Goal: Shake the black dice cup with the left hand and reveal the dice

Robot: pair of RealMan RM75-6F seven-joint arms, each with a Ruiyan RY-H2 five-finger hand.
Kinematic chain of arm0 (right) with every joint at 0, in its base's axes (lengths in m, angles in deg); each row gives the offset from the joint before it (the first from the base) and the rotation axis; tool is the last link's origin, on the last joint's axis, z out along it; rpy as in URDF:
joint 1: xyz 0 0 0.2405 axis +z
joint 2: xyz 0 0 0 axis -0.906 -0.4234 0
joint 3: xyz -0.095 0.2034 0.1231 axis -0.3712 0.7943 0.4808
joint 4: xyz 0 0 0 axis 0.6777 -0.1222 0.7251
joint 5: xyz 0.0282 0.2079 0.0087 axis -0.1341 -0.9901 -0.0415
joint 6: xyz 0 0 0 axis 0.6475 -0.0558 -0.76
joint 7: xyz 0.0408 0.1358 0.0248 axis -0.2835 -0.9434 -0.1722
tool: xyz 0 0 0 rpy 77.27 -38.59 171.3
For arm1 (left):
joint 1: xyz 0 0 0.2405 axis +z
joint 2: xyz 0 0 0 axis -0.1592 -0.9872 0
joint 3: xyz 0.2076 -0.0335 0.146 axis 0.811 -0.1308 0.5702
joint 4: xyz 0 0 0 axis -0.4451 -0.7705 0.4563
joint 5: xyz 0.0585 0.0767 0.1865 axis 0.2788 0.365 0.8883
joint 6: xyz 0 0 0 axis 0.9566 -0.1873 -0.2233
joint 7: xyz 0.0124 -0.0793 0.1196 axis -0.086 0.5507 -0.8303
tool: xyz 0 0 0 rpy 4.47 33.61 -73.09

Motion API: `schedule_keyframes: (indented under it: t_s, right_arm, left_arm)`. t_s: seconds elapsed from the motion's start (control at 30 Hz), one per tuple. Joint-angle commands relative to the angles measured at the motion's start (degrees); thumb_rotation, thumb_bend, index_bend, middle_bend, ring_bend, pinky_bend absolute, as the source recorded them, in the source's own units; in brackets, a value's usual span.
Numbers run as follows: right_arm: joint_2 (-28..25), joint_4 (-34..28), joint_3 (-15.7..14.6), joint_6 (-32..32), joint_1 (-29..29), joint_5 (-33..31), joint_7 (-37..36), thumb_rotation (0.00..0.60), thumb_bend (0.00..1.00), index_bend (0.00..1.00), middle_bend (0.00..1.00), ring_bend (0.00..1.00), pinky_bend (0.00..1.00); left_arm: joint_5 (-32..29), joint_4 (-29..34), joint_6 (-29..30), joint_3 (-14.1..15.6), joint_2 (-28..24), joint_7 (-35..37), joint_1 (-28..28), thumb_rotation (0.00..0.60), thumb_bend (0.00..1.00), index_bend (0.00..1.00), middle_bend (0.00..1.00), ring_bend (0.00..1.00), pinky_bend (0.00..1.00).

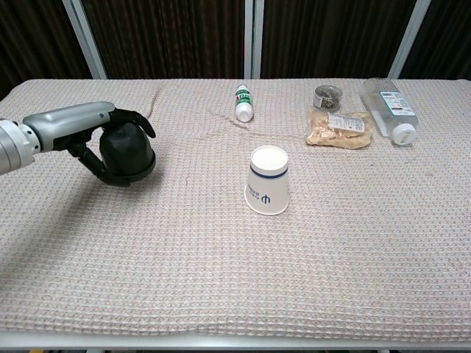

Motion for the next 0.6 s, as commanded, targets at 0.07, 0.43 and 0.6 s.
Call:
schedule_keyframes:
  t_s: [0.07,0.43,0.6]
  right_arm:
    - [0.02,-0.07,-0.04,0.0,-0.02,-0.03,0.13,0.6,0.19,0.08,0.0,0.0,0.14]
    - [-0.01,-0.07,-0.05,-0.19,-0.07,0.0,0.06,0.6,0.2,0.08,0.0,0.0,0.14]
    - [0.08,0.01,-0.1,0.12,0.01,-0.13,0.06,0.6,0.2,0.08,0.0,0.0,0.14]
  left_arm:
    - [1.77,-2.31,1.0,0.52,1.56,2.17,0.34,0.6,0.01,0.12,0.18,0.12,0.22]
    - [2.82,-2.41,0.86,0.77,1.01,3.52,0.48,0.6,0.0,0.1,0.17,0.1,0.21]
    - [1.87,-2.05,0.86,-0.17,0.83,2.31,0.49,0.6,0.0,0.12,0.28,0.16,0.25]
